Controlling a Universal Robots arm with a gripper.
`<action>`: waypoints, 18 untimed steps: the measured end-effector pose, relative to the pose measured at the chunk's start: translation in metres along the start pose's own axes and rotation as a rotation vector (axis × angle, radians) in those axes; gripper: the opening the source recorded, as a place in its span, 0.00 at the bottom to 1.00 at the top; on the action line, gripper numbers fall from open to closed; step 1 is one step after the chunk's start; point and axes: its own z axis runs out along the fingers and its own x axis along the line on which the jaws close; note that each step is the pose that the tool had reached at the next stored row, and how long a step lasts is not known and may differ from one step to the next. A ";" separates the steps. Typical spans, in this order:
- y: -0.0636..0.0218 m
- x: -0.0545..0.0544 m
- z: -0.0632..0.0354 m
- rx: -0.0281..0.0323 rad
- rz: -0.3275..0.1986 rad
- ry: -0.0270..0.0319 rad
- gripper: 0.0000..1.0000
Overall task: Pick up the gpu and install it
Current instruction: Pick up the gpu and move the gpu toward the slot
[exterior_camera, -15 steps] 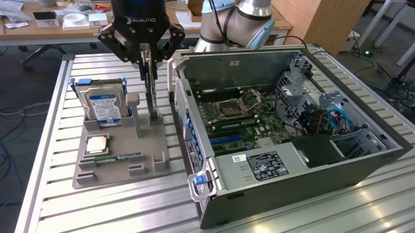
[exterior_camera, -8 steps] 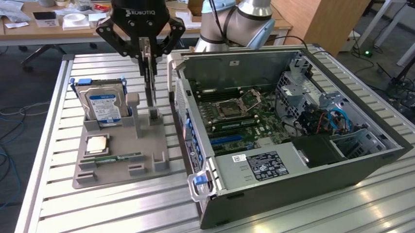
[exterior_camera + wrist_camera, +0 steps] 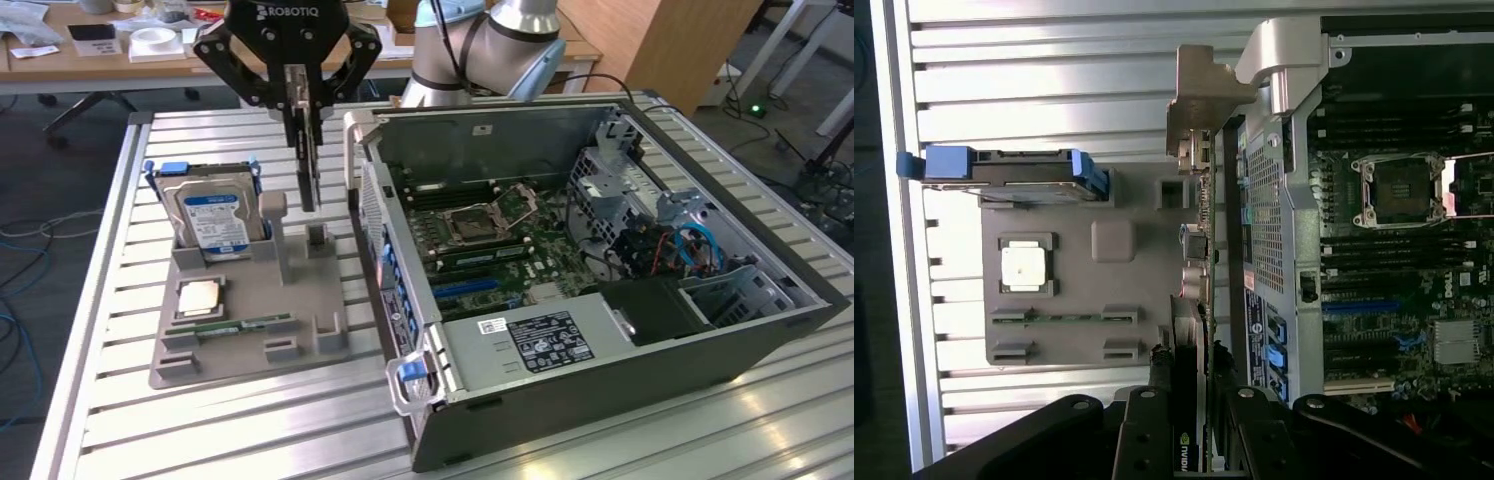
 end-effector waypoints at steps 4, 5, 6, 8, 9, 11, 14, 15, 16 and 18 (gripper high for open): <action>0.0000 0.000 -0.0001 0.0002 0.000 0.0001 0.26; 0.0000 0.000 -0.0001 0.0002 0.000 0.0002 0.26; 0.0001 0.000 -0.0002 0.0003 0.000 0.0004 0.26; 0.0001 -0.002 -0.0001 0.0002 0.000 0.0001 0.26; 0.0002 -0.003 0.0000 0.0001 0.000 0.0001 0.26; 0.0004 -0.004 0.0000 0.0001 0.000 0.0001 0.26; 0.0006 -0.008 0.0001 0.0002 -0.001 0.0002 0.26; 0.0007 -0.009 0.0001 0.0001 -0.001 0.0002 0.26; 0.0008 -0.010 0.0002 0.0002 -0.001 0.0002 0.26; 0.0011 -0.013 0.0002 0.0002 -0.002 0.0003 0.26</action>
